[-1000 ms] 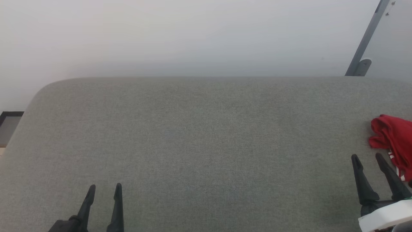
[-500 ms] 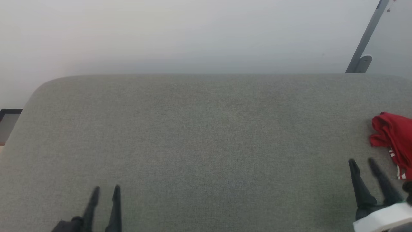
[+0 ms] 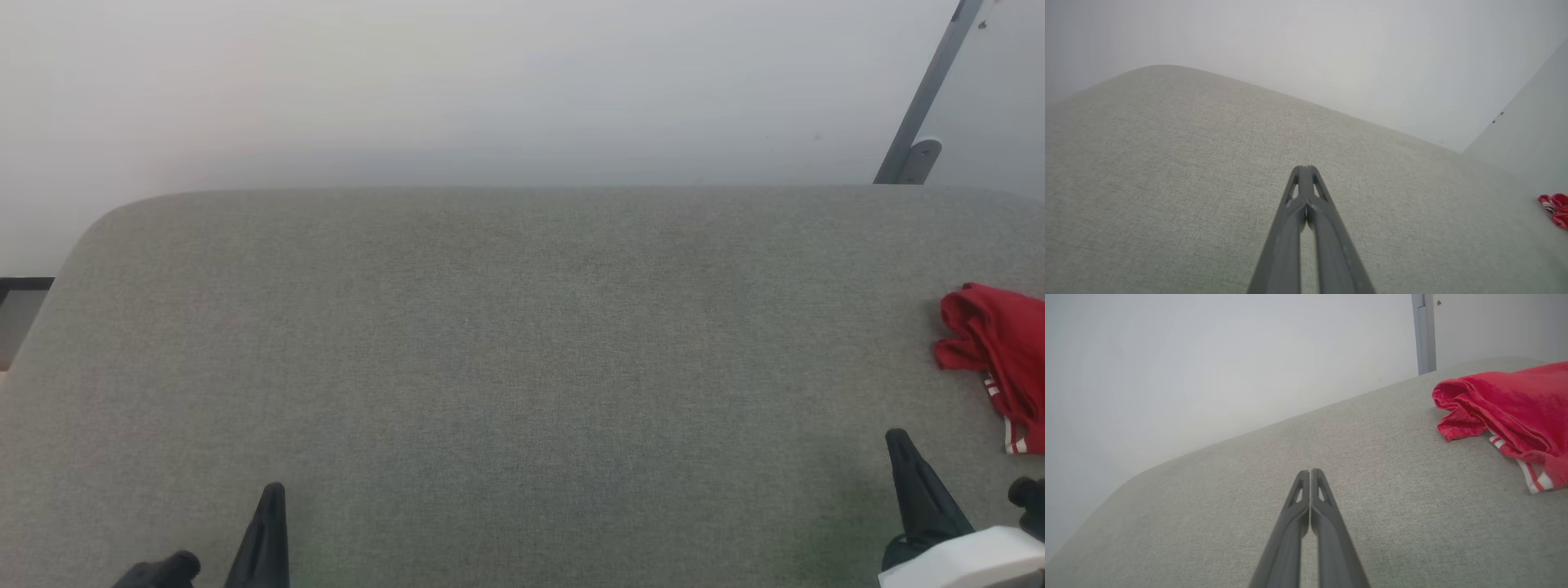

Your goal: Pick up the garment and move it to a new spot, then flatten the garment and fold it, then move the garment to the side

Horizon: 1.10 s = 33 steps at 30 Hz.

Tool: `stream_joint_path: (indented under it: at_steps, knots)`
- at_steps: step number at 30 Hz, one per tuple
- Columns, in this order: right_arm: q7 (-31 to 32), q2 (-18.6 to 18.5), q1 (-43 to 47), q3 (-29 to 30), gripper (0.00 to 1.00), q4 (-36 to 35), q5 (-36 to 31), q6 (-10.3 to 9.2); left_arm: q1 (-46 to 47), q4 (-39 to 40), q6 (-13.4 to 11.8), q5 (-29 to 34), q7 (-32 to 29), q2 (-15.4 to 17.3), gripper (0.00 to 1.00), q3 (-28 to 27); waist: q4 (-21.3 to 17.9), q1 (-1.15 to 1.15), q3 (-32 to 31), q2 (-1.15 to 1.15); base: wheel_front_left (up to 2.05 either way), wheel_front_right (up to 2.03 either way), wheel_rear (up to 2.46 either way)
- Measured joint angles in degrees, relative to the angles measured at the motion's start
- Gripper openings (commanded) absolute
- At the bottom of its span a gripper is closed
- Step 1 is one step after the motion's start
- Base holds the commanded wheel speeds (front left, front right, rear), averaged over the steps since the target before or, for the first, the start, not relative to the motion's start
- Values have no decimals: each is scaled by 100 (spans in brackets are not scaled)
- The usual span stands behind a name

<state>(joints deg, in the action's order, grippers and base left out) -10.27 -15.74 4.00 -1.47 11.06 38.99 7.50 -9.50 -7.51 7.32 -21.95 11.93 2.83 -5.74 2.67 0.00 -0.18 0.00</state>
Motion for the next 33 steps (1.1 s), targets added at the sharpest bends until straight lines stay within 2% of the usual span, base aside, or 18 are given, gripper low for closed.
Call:
stream_joint_path:
  at_steps: [33]
  knots:
    - [639, 499, -405, 316, 0, 96, 2107, -2, 595, -260, 0, -2816, -689, 27, 0, 12, -75, 0, 10, 0, 0, 0, 0]
